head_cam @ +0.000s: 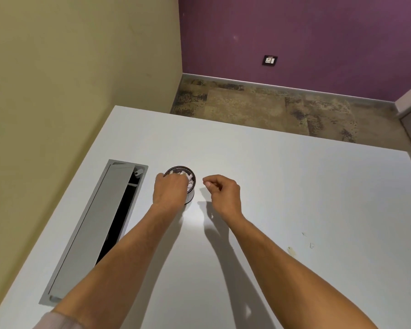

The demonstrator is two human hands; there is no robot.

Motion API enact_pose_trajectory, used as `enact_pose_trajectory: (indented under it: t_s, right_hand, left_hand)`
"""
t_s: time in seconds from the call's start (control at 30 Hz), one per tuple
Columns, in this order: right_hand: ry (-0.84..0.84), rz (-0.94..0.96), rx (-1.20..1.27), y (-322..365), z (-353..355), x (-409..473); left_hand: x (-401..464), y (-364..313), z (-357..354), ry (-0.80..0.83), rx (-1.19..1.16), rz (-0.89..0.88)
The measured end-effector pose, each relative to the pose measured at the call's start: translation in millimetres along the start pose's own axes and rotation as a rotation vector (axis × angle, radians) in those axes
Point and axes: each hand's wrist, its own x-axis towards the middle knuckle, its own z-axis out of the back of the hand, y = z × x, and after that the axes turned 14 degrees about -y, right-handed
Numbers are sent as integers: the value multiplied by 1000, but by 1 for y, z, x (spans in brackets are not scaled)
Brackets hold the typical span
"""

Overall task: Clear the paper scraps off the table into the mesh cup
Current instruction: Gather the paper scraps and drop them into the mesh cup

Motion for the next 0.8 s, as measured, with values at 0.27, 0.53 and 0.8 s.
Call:
enact_pose_trajectory:
  t_s: [0.27,0.53,0.8]
  right_hand:
    - [-64,-107,103,-18,44,-13]
    - [-287,-158,80,-63,126,-31]
    - [-408,-170,-376,-142,215,-55]
  left_hand:
    - [-15,-20,24,-169,-22,107]
    - [-78,-107,7,-457,-521,-215]
    - [-134,-148,-93,-53,-426,-276]
